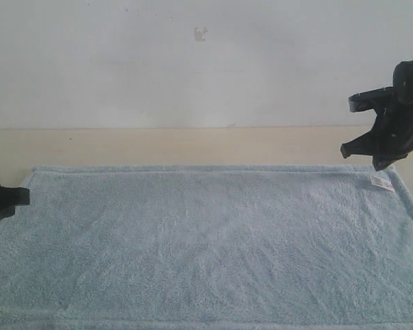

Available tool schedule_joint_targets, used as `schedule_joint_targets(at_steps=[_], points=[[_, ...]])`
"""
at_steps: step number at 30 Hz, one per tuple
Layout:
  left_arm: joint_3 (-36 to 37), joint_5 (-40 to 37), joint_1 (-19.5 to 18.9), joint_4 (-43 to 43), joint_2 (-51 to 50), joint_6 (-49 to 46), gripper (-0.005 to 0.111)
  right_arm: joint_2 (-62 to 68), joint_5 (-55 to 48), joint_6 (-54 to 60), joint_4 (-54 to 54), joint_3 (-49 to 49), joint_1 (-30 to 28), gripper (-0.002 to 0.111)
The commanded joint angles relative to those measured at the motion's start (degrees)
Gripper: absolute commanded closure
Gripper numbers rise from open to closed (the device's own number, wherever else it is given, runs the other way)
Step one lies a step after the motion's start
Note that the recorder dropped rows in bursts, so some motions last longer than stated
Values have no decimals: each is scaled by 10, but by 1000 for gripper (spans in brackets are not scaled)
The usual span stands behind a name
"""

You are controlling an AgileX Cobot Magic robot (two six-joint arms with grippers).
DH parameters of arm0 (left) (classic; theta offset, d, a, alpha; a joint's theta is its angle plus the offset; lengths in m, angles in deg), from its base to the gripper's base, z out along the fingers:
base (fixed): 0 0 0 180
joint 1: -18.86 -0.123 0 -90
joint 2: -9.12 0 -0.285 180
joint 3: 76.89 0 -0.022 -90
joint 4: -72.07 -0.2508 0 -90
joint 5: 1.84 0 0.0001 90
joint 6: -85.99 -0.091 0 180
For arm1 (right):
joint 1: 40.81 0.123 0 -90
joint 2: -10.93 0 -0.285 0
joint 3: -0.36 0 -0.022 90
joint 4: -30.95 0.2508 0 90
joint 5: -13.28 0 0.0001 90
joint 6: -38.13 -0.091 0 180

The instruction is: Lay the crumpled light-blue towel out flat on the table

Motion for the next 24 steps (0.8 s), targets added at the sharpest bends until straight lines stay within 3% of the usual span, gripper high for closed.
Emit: schedule_joint_targets(at_steps=[1,9,24], points=[[-9,-9,5,4,-8,5,69,8,-4,4,-8,-16,-10,108],[-9,-13,5,4,-8,4,69,26,-18,19,-6,-30,-46,108],[-9,-13,5,4,-8,4,69,43,7,70,61,-30,-44,108]])
